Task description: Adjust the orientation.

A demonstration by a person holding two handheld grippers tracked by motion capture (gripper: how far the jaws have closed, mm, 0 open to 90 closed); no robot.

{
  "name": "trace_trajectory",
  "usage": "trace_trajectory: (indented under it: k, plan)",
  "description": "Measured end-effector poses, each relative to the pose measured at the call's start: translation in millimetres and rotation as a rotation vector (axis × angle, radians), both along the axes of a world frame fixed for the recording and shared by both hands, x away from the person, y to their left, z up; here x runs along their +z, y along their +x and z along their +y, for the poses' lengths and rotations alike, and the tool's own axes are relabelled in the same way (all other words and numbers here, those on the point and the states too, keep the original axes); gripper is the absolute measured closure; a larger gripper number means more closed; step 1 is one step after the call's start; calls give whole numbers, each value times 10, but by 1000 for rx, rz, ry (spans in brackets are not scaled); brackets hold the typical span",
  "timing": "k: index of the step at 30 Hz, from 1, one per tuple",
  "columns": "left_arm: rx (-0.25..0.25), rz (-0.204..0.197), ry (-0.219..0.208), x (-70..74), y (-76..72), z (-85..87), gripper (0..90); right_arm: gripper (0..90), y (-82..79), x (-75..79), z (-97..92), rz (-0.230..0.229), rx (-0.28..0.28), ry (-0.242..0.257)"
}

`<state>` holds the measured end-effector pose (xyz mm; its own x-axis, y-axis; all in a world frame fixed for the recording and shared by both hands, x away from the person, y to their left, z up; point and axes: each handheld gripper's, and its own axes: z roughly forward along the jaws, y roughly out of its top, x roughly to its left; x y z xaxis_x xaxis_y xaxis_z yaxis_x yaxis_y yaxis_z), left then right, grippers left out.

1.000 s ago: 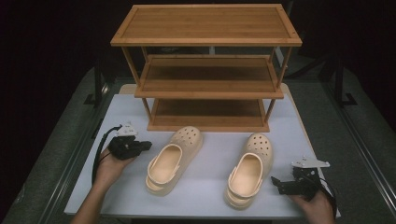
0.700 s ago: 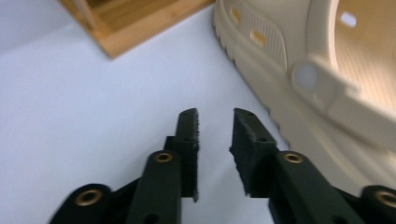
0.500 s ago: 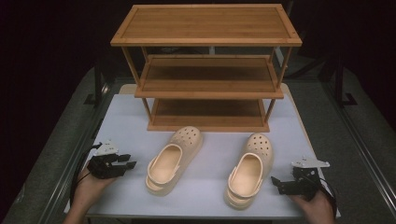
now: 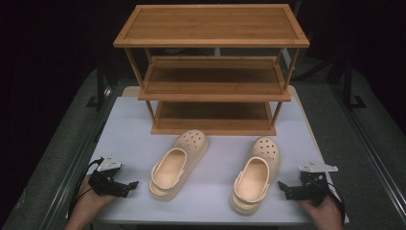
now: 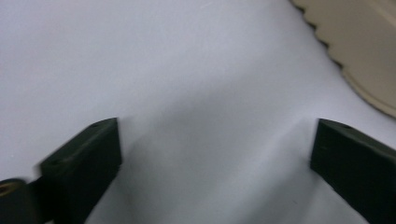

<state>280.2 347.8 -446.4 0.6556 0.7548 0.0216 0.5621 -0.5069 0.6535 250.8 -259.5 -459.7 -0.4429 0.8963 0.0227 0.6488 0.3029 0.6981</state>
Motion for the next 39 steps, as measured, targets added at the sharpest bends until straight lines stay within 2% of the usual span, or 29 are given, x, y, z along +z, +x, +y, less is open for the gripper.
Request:
trace_trajectory:
  k: [3, 12, 14, 21, 24, 26, 29, 31, 32, 33, 37, 39]
  plan:
    - [-2, -38, -33, -40, -36, 39, 0, 7, -1, 0, 1, -1, -1, -1]
    - [-2, -33, -32, -39, -31, 36, 0, 9, 3, 7, -11, 7, -5, 15]
    - [-3, -33, -31, -39, -31, 36, 0, 7, 2, 5, 7, 6, -5, -2]
    - [-2, -31, -32, -40, -27, 36, 0, 8, 7, 11, -2, 9, -3, 5]
    - [-2, -30, -32, -40, -27, 37, 0, 45, 0, 20, -7, 8, -1, 4]
    - [-1, -31, -33, -41, -28, 37, 0, 111, -27, 65, -28, -2, -6, 30]
    - [-1, -30, -33, -41, -27, 37, 0, 265, -65, 150, -43, -15, -1, 58]
    - [-2, -30, -33, -41, -27, 37, 0, 402, -87, 206, -47, -27, 5, 76]
    - [-2, -30, -33, -41, -27, 37, 0, 402, -87, 206, -47, -27, 5, 76]
    - [-1, -30, -33, -41, -27, 37, 0, 511, -101, 257, -45, -26, 17, 93]
    - [-1, -30, -33, -42, -28, 37, 0, 798, -100, 337, -24, -43, 54, 98]
    - [-1, -31, -33, -42, -28, 37, 0, 880, -111, 363, 2, -42, 67, 90]
